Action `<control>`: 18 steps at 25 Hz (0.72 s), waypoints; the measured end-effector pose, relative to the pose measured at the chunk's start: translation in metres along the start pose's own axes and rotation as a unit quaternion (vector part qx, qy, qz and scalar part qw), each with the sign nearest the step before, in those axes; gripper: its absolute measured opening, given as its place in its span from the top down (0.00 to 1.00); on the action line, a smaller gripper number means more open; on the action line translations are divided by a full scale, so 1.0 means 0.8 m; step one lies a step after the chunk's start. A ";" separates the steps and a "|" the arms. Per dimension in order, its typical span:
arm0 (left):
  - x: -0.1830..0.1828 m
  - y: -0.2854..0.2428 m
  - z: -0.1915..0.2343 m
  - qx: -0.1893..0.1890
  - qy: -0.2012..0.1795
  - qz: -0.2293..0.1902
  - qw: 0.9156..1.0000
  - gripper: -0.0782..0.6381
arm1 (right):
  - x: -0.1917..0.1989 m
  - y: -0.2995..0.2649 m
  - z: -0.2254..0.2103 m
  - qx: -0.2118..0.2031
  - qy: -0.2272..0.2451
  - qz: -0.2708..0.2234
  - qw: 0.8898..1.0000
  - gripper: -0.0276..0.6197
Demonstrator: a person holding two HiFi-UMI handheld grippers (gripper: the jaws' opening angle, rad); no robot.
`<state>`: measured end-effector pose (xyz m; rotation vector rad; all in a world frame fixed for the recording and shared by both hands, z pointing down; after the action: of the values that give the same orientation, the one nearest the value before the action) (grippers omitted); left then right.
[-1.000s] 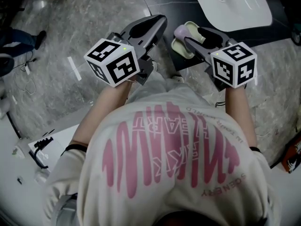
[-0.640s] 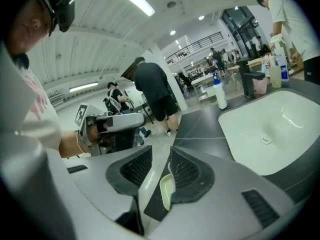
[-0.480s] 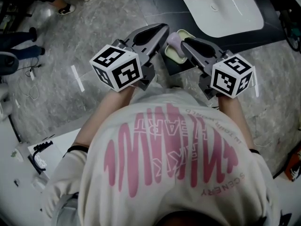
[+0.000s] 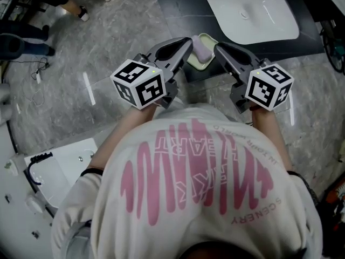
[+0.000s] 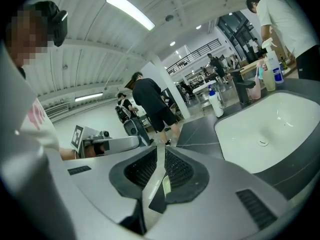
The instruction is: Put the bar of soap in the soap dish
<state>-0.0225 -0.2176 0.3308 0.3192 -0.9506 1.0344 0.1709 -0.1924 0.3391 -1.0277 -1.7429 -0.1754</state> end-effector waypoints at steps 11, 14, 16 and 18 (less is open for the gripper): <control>0.039 0.012 -0.026 -0.026 -0.003 0.003 1.000 0.89 | 0.011 0.031 -0.008 -0.001 -0.003 -0.008 1.000 0.93; 0.041 0.014 -0.033 -0.026 -0.005 0.002 1.000 0.89 | 0.012 0.038 -0.006 0.001 0.002 -0.007 1.000 0.93; 0.042 0.016 -0.035 -0.027 -0.007 0.003 1.000 0.89 | 0.013 0.041 -0.003 0.002 0.011 -0.003 1.000 0.93; 0.045 0.018 -0.035 -0.028 -0.007 0.003 1.000 0.89 | 0.015 0.041 -0.001 -0.001 0.018 0.001 1.000 0.93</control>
<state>-0.0142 -0.1720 0.3403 0.2780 -0.9923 1.0109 0.1936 -0.1659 0.3385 -1.0209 -1.7094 -0.1939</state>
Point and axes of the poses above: the fingertips, and each gripper's own axes: y backward along the fingers, z to its left, x out of its underside, the point moved 8 cm from there along y, backward along the fingers, and after that the axes turned 6 degrees about y, right-handed, at the moved point
